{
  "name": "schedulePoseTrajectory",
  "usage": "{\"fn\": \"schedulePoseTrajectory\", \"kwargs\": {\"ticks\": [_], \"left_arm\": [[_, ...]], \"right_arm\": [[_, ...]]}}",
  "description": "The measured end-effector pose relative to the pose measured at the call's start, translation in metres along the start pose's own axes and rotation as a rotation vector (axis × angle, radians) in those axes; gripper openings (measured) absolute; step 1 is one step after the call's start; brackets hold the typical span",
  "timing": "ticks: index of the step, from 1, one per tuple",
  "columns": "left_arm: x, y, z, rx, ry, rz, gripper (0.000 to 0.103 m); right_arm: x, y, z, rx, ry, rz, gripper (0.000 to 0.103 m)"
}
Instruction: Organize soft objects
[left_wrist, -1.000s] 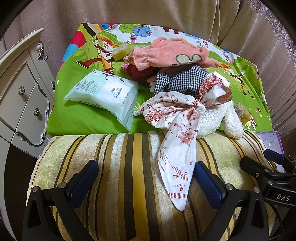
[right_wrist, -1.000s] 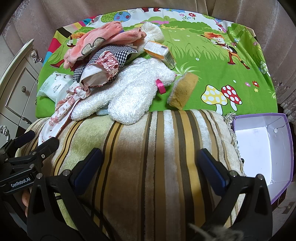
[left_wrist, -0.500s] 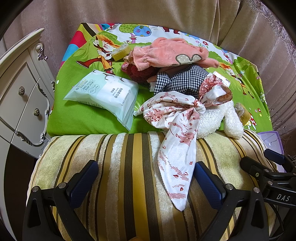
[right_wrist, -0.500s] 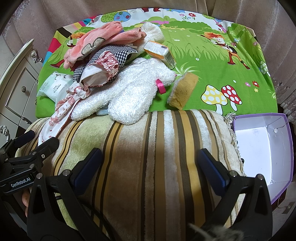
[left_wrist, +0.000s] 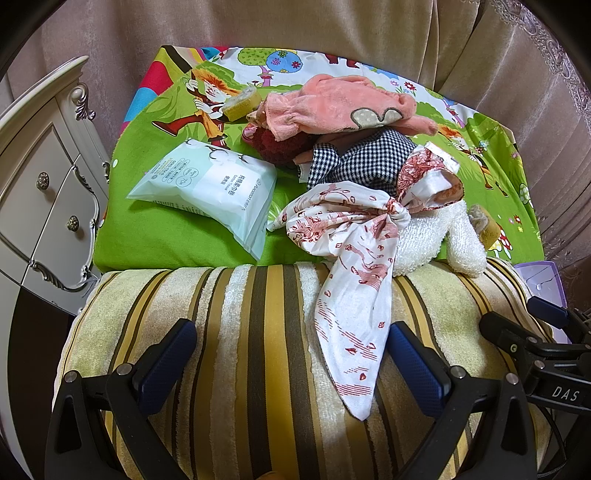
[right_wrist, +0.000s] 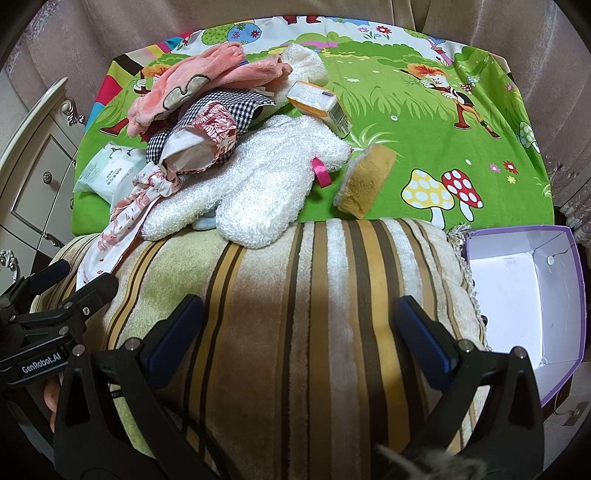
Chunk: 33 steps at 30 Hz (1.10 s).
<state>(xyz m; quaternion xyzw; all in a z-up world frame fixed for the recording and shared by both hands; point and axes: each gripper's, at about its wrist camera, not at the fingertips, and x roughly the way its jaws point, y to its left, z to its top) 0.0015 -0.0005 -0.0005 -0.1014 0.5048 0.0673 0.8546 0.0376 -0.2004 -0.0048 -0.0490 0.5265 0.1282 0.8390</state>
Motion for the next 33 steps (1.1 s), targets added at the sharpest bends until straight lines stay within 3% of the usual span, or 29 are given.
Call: {"fn": "schedulePoseTrajectory", "kwargs": {"ticks": [27,33], "left_arm": [[0.0001,-0.0028,0.0007,0.0,0.011,0.011,0.103],[-0.0054,0.0049,0.0012,-0.026,-0.001,-0.044,0.103]], "right_arm": [[-0.0003,0.0004,-0.0004,0.001,-0.009,0.002,0.103],[0.0013,0.0021,-0.0018,-0.002,-0.009,-0.004,0.103]]}}
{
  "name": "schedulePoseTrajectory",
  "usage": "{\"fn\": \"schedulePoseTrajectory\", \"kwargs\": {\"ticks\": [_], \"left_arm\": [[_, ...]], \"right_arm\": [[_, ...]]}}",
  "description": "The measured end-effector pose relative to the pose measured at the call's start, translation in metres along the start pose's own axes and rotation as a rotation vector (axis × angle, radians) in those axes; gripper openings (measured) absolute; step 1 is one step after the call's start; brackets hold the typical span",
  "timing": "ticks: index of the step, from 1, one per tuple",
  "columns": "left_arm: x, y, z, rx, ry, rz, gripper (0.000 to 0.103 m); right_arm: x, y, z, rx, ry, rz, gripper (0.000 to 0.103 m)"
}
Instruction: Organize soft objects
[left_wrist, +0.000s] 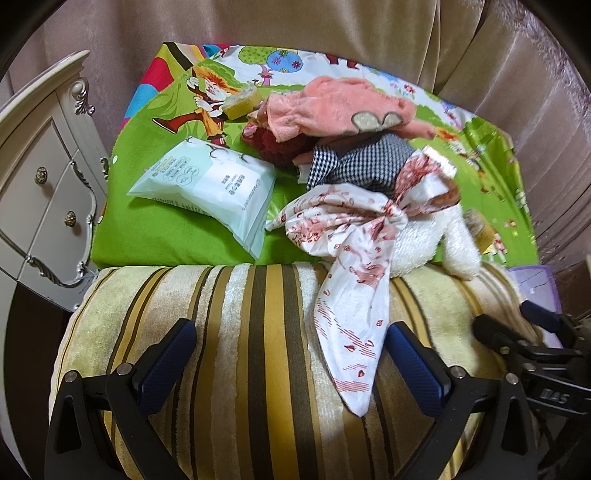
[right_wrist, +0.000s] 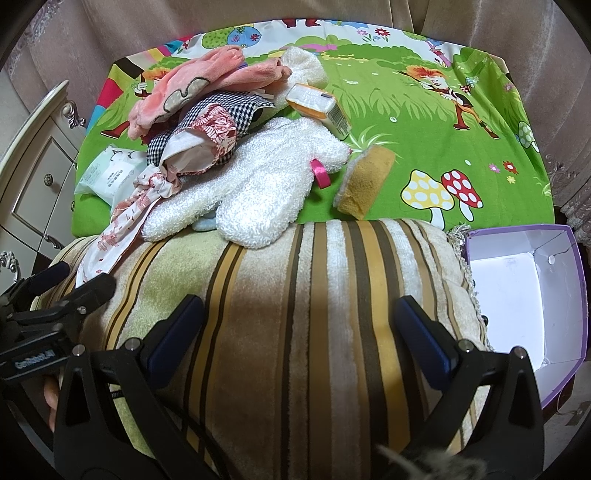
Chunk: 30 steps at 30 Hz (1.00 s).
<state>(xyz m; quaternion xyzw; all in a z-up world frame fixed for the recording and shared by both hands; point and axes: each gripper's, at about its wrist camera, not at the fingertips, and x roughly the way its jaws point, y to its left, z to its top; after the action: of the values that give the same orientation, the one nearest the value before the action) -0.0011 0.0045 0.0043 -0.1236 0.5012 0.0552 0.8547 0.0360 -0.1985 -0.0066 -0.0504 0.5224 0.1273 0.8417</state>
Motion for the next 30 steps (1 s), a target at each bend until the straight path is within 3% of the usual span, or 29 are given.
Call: {"fn": "schedulePoseTrajectory", "kwargs": {"ticks": [3,7,13,16,23,30], "left_arm": [[-0.007,0.006,0.005,-0.031,-0.014,-0.029,0.103],[-0.022,0.0,0.015,0.019,-0.082,-0.049,0.103],[-0.025,-0.013,0.065,0.098,-0.174,-0.071,0.103],[-0.009,-0.017,0.092,0.129,-0.161,-0.071,0.101],[0.026,-0.031,0.136,0.216,-0.129,-0.034,0.099],[0.064,-0.037,0.154,0.258,-0.052,-0.024,0.098]], "right_arm": [[0.001,-0.001,0.001,0.001,0.004,0.01,0.103],[0.002,-0.007,0.005,0.005,0.014,0.057,0.103],[0.008,-0.028,0.022,0.061,0.037,0.181,0.103],[0.008,-0.04,0.028,0.113,0.022,0.228,0.103],[0.028,-0.078,0.048,0.259,0.02,0.197,0.103],[0.049,-0.092,0.075,0.32,0.016,0.162,0.103]]}}
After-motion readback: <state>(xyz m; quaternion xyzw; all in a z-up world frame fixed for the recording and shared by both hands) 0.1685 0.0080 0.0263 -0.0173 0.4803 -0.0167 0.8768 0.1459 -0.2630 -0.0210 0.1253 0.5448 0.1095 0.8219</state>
